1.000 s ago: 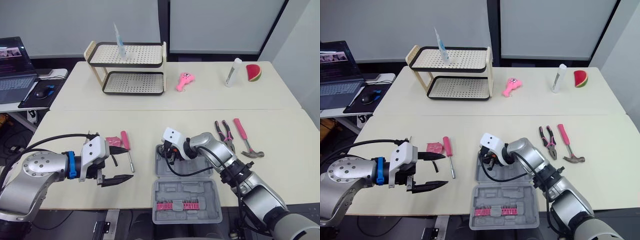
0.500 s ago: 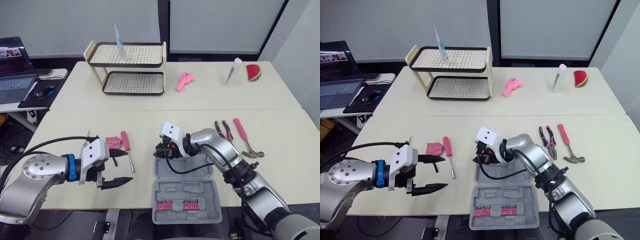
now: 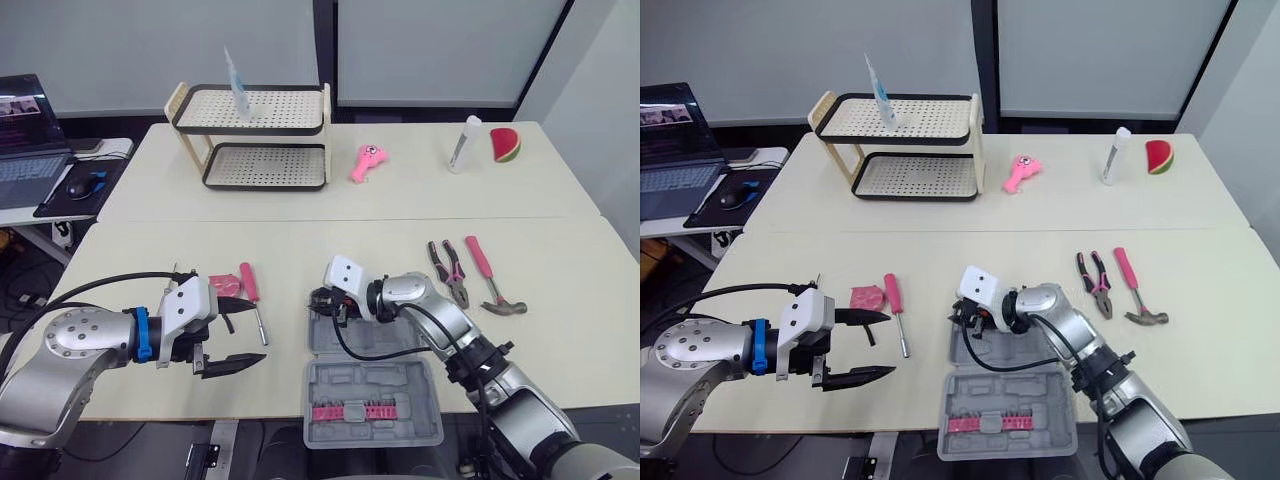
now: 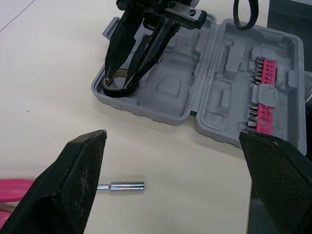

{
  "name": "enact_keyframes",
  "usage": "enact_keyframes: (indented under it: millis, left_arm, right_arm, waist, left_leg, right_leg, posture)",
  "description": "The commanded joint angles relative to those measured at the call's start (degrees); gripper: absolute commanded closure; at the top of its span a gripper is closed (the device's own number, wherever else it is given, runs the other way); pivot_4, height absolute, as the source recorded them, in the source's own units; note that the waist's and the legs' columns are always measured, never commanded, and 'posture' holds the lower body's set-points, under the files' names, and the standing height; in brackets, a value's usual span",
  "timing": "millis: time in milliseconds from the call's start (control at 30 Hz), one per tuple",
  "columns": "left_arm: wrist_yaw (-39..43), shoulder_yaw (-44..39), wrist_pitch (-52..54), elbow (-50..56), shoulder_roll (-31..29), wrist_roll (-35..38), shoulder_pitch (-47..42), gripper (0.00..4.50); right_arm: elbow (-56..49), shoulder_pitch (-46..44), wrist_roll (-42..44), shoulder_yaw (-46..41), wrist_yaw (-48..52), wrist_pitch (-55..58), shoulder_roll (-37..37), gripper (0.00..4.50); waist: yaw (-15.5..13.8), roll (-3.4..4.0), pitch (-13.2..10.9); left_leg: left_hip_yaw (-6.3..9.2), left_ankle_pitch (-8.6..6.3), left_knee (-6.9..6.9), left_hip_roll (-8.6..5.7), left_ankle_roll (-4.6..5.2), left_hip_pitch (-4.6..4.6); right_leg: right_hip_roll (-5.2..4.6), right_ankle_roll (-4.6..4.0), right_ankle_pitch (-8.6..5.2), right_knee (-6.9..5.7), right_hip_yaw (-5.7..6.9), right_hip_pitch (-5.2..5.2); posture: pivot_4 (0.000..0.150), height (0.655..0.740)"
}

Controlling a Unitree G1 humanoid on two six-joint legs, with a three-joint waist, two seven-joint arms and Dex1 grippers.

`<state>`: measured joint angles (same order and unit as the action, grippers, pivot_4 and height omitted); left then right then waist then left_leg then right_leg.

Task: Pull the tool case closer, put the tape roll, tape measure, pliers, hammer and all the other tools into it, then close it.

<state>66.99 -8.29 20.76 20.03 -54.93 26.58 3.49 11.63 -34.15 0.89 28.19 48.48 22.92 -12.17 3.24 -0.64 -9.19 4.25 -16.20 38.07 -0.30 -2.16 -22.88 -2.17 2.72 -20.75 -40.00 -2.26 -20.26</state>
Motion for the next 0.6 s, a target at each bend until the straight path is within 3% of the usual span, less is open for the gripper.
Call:
enact_keyframes:
  millis: [33, 600]
  left_arm:
    - [0.0, -2.1, -0.4, 1.3, -0.5, 0.7, -0.4, 0.00]
    - [-0.2, -2.2, -1.5, 0.8, -0.1, 0.1, 0.7, 0.00]
  right_arm:
    - [0.2, -0.6, -0.4, -1.0, -0.4, -2.1, 0.5, 3.50]
    - [15.4, -3.3, -3.9, -1.6, -1.7, -5.8, 2.7, 3.50]
  waist:
    - [0.0, 0.00, 0.0]
    - [0.1, 0.00, 0.0]
  left_leg:
    - [0.00, 0.00, 0.00, -0.01, 0.00, -0.01]
    - [-0.01, 0.01, 0.00, 0.01, -0.03, 0.04]
  right_leg:
    - [0.00, 0.00, 0.00, 0.00, 0.00, 0.01]
    - [0.01, 0.00, 0.00, -0.02, -0.01, 0.01]
  posture:
    - [0.150, 0.7290]
    - [0.150, 0.7290]
